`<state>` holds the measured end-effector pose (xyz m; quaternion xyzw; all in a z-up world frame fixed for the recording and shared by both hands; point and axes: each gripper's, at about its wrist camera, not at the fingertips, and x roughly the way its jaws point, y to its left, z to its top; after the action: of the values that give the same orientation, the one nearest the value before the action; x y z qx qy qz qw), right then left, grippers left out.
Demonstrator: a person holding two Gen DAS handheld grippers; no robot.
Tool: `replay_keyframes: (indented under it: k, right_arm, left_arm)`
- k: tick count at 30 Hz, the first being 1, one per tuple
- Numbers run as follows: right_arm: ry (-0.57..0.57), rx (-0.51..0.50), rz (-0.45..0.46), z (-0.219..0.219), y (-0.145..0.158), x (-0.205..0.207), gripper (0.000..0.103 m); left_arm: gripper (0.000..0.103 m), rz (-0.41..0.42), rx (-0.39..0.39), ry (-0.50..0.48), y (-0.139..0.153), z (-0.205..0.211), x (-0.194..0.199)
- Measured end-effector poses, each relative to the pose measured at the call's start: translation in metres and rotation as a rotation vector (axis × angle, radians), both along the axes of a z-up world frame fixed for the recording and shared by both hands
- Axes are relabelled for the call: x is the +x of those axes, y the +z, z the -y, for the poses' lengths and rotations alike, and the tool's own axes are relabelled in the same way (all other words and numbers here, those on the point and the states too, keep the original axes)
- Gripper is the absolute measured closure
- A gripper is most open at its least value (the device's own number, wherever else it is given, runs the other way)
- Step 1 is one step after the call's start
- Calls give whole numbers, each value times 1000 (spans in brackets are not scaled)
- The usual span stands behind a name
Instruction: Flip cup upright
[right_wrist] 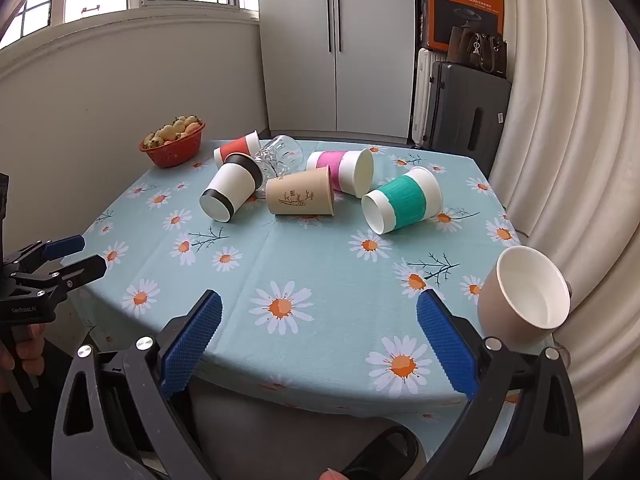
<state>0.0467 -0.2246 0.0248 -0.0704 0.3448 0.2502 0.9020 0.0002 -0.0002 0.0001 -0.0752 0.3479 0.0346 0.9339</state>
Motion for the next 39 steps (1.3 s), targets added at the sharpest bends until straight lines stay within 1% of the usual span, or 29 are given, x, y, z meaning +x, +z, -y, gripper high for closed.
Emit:
replay_keyframes:
  k: [2,3,5,15,23,27,31,39]
  right_arm:
    - [2,1,0,0,0,0,6]
    - [3,0,0,0,0,0,6]
    - [4,0,2,0,0,0,6]
    - [-2,17,6,2,0,2,6]
    - [-3,17,10,2,4,1,6]
    - [2,15,-3,-1,2,2,6]
    - [3,16,-5,-2,3,2,6]
    - [4,14,-12,-2,1,2,6]
  left_arm:
    - [6,-1,0,3,0,1,0]
    - [6,2,-14,-1,0,-2,0]
    - [6,1,-19,-1,1,-11,1]
    - [6,18,-2,10,4,-14,0]
    - [6,23,-16,24,5,-19,-2]
    - [6,47,-10,36,9,-20,-4]
    - [6,33,-18,37,7,-21,-4]
    - [6,33,-20,27,7,-17,-5]
